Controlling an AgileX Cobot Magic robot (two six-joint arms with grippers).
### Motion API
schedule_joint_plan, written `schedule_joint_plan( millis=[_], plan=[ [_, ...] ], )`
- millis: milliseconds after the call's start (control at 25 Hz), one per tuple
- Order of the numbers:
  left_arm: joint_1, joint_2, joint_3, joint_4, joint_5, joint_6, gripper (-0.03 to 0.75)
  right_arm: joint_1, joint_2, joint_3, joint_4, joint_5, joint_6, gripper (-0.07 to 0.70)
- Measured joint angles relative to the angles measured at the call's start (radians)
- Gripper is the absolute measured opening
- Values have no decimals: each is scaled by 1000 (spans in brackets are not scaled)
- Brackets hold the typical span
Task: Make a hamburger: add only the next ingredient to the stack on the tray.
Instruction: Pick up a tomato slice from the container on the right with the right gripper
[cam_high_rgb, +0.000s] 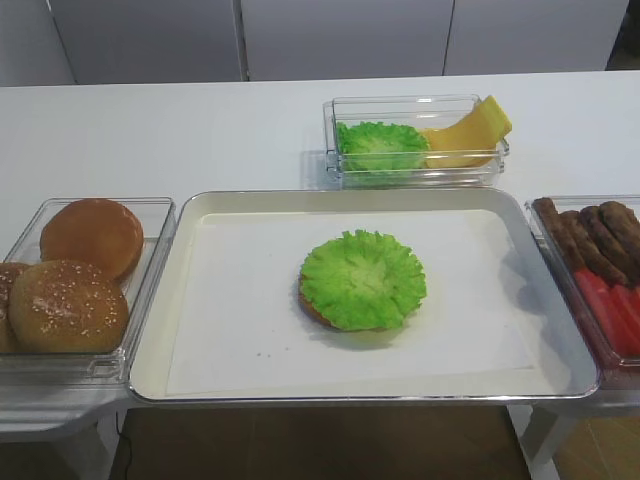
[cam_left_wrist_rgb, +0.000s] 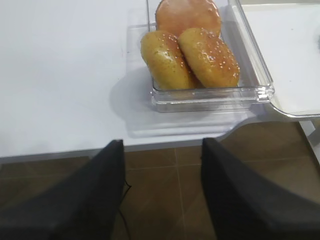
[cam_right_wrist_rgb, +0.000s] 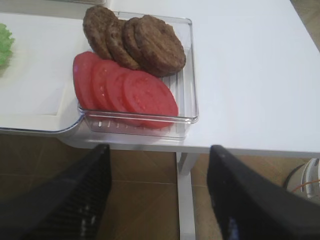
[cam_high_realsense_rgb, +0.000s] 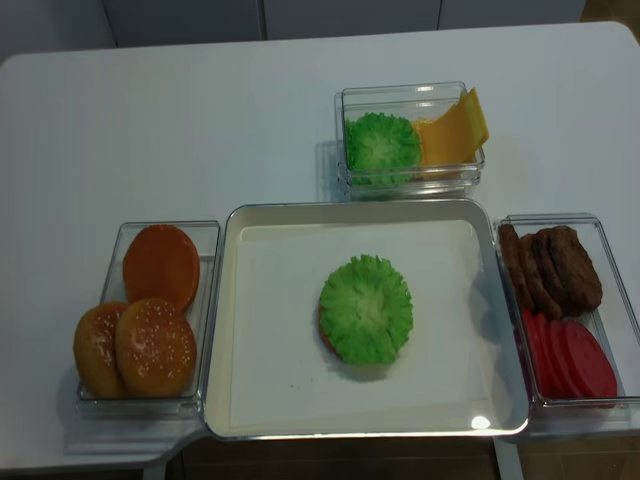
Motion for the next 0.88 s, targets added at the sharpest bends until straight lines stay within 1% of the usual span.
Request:
schedule_joint_plan(
  millis=[360, 520, 560, 600, 680, 760, 880],
  plan=[
    [0, 0, 0, 0, 0, 0, 372, 0, 0, 0, 0, 0, -2, 455],
    [0, 0, 0, 0, 0, 0, 372, 0, 0, -2, 22, -6, -2, 422],
    [0, 0, 0, 0, 0, 0, 372, 0, 0, -8, 43, -20, -2, 404],
    [0, 0, 0, 0, 0, 0, 372, 0, 0, -15, 62, -51, -2, 384],
    [0, 0, 0, 0, 0, 0, 372, 0, 0, -33, 107, -122, -2, 355],
    [0, 0, 0, 0, 0, 0, 372, 0, 24, -58, 140, -191, -2, 342],
    [0, 0, 0, 0, 0, 0, 372, 0, 160, -113, 164, -246, -2, 337]
  ],
)
